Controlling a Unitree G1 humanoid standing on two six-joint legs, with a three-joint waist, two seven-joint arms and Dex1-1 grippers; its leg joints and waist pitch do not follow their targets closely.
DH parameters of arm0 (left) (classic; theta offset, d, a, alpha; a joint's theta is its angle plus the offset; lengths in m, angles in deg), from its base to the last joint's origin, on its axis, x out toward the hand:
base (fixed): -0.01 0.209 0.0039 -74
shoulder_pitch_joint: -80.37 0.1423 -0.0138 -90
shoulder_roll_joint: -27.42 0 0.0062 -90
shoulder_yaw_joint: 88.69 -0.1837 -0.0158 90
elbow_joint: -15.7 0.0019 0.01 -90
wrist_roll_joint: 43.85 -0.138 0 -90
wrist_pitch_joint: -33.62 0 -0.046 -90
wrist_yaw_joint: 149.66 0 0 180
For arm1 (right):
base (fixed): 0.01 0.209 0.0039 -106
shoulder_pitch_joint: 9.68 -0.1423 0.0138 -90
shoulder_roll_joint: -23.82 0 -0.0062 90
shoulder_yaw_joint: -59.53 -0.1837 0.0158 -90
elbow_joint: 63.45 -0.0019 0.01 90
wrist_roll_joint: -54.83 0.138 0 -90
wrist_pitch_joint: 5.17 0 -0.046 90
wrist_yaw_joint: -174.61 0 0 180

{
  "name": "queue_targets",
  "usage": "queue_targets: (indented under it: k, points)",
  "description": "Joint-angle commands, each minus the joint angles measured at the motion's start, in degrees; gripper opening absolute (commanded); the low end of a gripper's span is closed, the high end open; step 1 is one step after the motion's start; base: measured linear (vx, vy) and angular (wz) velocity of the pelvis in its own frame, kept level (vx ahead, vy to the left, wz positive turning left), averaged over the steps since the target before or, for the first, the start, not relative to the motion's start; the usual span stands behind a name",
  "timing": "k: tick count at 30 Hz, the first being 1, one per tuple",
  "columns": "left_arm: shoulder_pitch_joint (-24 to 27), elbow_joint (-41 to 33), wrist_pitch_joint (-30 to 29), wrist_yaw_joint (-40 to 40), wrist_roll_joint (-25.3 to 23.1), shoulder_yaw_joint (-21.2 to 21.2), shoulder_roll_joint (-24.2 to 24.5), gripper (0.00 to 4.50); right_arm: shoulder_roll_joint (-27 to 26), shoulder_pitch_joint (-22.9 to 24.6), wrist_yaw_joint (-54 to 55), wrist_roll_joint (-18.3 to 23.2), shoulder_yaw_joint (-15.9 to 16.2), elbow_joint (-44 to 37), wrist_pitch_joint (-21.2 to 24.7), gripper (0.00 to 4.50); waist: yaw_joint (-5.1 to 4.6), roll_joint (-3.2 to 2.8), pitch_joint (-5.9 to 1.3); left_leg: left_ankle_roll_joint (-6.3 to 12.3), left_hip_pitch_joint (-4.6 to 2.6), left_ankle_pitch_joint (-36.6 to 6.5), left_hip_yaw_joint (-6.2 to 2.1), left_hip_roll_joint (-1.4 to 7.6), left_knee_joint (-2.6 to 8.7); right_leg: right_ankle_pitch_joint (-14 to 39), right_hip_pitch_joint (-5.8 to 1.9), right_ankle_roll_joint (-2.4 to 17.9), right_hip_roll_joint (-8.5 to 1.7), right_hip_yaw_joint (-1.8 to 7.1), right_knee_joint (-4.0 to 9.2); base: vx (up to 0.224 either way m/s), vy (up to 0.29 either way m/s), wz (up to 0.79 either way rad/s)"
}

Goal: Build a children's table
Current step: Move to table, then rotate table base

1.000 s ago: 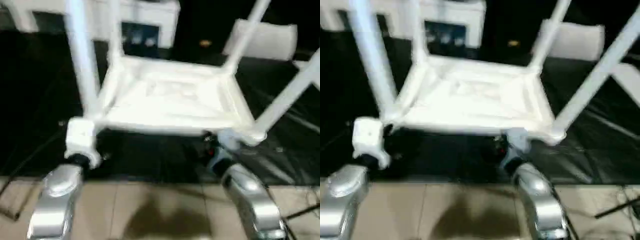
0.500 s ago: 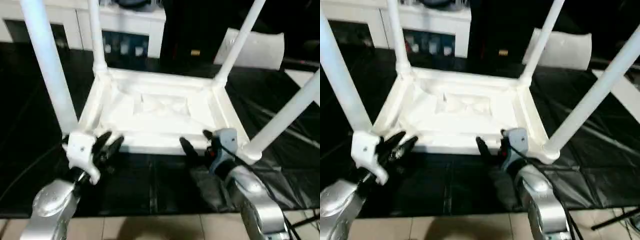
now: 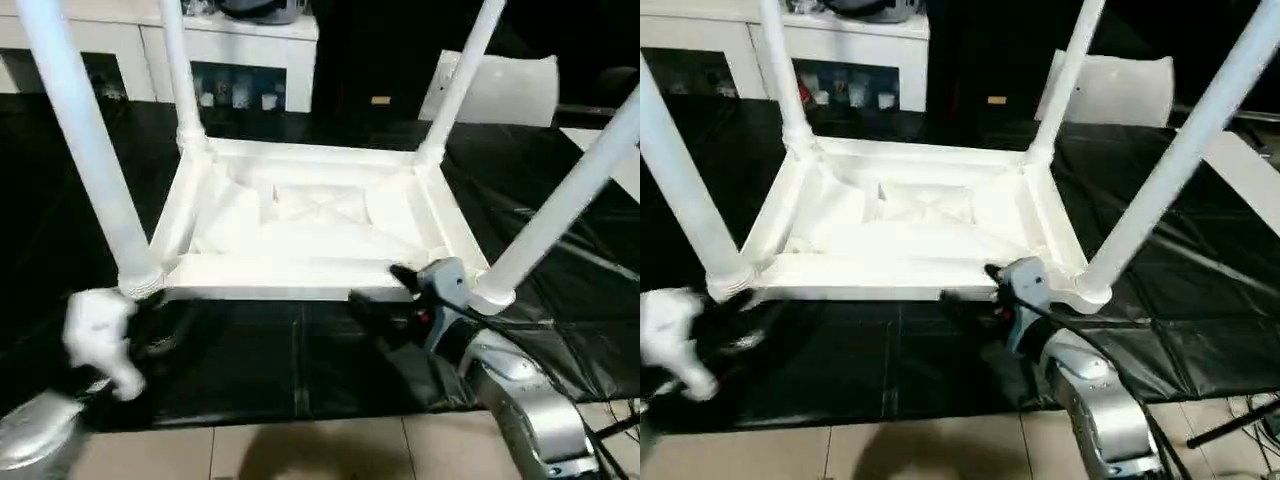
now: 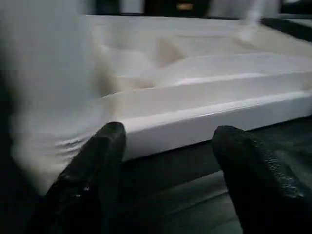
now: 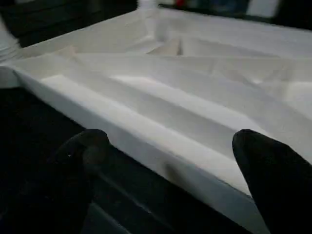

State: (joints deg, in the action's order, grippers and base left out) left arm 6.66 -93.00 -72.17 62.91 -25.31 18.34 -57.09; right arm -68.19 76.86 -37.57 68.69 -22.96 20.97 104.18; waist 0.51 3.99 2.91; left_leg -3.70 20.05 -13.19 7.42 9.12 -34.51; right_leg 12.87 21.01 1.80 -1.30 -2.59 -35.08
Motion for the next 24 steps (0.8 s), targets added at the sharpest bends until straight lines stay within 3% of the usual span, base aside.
queue_targets:
  k: [1,4,5,9,12,14,15,16,18,19,21,24]
  points:
    - [0.8,0.5,1.2,0.8,1.5,2.2,0.9,3.51,0.6,-0.6,-1.8,1.3,0.2,-1.2,1.4,4.5,0.02,-1.33,-2.14,2.67,0.07,-7.2,-0.83,4.23,4.78,3.3,-1.95,10.3,-6.15,3.73,3.89,0.0,0.0,0.0]
    - [1.8,1.5,1.4,1.5,2.4,5.4,2.5,3.74,0.8,-0.7,-2.4,1.8,0.5,-1.6,2.2,4.5,0.11,-1.33,-2.02,2.92,0.08,-7.3,-0.75,4.28,4.91,3.8,-2.02,10.6,-6.28,3.66,3.86,0.0,0.0,0.0]
    - [1.7,1.8,1.5,1.4,2.6,6.3,2.8,3.78,0.8,-0.8,-2.8,2.1,0.6,-1.6,2.5,4.5,0.08,-1.04,-2.0,2.9,0.04,-7.7,-0.69,4.28,4.95,4.5,-1.99,10.5,-6.24,3.63,3.94,0.0,0.0,0.0]
    - [-1.3,4.5,2.7,1.0,3.0,8.5,4.4,4.1,1.6,-1.3,-4.1,2.5,1.4,-1.2,3.6,4.5,0.2,-1.04,-1.76,1.99,-0.25,-10.4,-0.71,4.33,5.11,9.8,-1.67,9.6,-6.34,3.7,4.38,0.0,0.0,0.0]
    - [-4.0,6.3,2.7,2.0,4.2,7.8,5.1,4.45,1.9,-1.3,-3.5,1.7,1.4,-0.8,4.7,4.5,0.64,-1.39,-1.94,0.96,-0.49,-9.9,-0.59,4.38,5.16,8.6,-1.5,9.4,-6.27,3.71,4.17,0.0,0.0,0.0]
    - [-5.6,7.4,2.6,2.4,4.5,7.2,5.4,4.45,2.0,-1.2,-2.9,1.4,1.3,-0.5,5.3,4.5,0.89,-1.23,-2.09,0.45,-0.59,-9.4,-0.56,4.42,5.17,7.0,-1.58,9.4,-6.24,3.65,3.91,0.0,0.0,0.0]
    - [-8.9,9.9,2.6,3.1,4.5,6.3,5.9,4.45,2.3,-1.1,-1.4,0.2,1.0,0.1,5.8,4.5,1.06,-1.46,-2.13,0.25,-0.59,-9.1,-0.55,4.38,5.15,6.6,-1.58,9.3,-6.32,3.68,3.86,0.0,0.0,0.0]
    - [-9.0,10.0,2.6,3.1,4.5,6.3,5.9,4.45,2.3,-1.1,-1.3,0.1,1.0,0.1,5.8,4.5,1.18,-1.45,-2.28,-0.01,-0.88,-8.9,-0.31,4.17,4.98,5.9,-1.43,9.1,-6.11,3.69,3.89,0.0,0.0,0.0]
    - [-13.9,15.0,3.1,4.3,3.2,4.9,7.1,4.45,2.2,-0.5,0.9,0.9,-0.4,-0.2,9.3,4.5,1.48,-1.56,-2.4,-0.06,-0.87,-7.5,-0.19,3.94,4.87,4.1,-1.58,9.0,-6.11,3.76,3.78,0.0,0.0,0.0]
    - [-13.9,15.0,3.1,4.3,3.2,4.9,7.1,4.45,2.2,-0.5,0.9,0.9,-0.4,-0.2,9.3,4.5,1.53,-1.48,-2.54,-0.19,-0.58,-6.6,-0.35,4.12,4.91,2.9,-2.03,9.3,-6.37,3.71,3.46,0.0,0.0,0.0]
    - [-18.4,19.8,4.4,4.6,1.9,3.7,8.0,4.45,2.9,0.1,2.2,0.5,-0.7,-1.2,12.6,4.5,1.37,-1.85,-2.6,-0.36,-0.66,-6.0,-0.26,4.07,4.8,1.4,-1.96,9.6,-6.18,3.64,3.52,0.0,0.0,0.0]
    - [-22.5,23.5,5.1,5.7,2.0,2.7,8.4,4.45,3.8,0.8,2.8,-0.9,-0.3,-1.3,12.8,4.5,1.58,-1.82,-2.64,-0.35,-0.59,-5.6,-0.18,3.99,4.65,1.4,-2.18,9.8,-6.43,3.72,3.54,0.0,0.0,0.0]
